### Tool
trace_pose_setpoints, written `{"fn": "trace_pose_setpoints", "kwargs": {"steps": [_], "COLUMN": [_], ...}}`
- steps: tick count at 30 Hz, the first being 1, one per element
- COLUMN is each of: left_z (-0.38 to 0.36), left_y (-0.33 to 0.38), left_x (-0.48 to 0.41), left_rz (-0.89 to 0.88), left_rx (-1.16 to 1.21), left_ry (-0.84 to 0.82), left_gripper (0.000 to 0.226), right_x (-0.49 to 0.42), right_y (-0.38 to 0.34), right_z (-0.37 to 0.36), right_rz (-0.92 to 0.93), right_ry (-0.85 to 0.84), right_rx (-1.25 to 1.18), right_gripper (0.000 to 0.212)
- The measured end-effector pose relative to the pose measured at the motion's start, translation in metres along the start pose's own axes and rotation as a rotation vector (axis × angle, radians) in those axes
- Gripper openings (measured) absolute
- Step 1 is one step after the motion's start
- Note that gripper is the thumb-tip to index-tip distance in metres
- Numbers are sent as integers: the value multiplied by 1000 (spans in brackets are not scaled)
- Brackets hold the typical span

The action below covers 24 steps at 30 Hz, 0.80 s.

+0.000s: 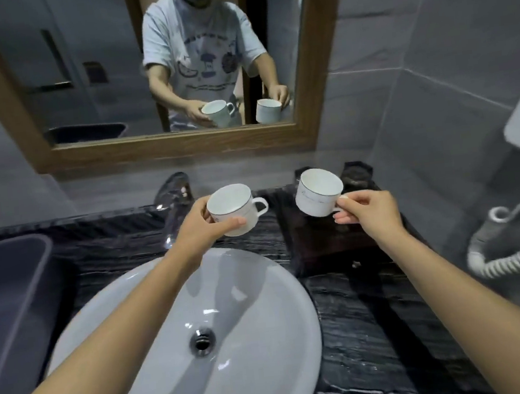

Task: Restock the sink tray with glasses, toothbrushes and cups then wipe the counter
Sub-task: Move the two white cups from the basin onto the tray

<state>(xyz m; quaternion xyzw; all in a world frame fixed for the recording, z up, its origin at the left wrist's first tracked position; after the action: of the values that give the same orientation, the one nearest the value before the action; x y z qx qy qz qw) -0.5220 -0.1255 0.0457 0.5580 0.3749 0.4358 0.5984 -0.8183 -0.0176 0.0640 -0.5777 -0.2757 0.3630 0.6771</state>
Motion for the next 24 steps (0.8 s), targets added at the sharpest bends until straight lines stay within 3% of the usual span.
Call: {"fn": "trace_pose_setpoints", "kwargs": {"steps": [11,24], "left_z": [-119,-166], "left_y": [-60,-77], "left_x": [-31,-62], "left_rz": [89,57], "left_rx": [-108,-243], "left_ry": [-34,-38], "left_gripper": [77,73], "right_x": [-41,-61], "right_y": [108,125], "right_z": [70,90], "right_rz": [-36,34], "right_ry": [122,187], "right_rx": [47,214], "right_gripper": [12,19]}}
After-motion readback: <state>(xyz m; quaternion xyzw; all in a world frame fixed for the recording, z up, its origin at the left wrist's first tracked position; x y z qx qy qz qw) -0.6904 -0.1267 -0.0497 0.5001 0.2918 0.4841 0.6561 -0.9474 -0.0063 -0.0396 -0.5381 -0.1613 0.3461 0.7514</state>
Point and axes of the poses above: each hand's wrist, its own x-axis away from the middle knuckle, its own z-axis out of the back of the hand, y = z × x, the point moved 10 cm from there along -x, towards the middle knuckle, and after that the axes turned 3 degrees about -x, right-handed, at the moved point
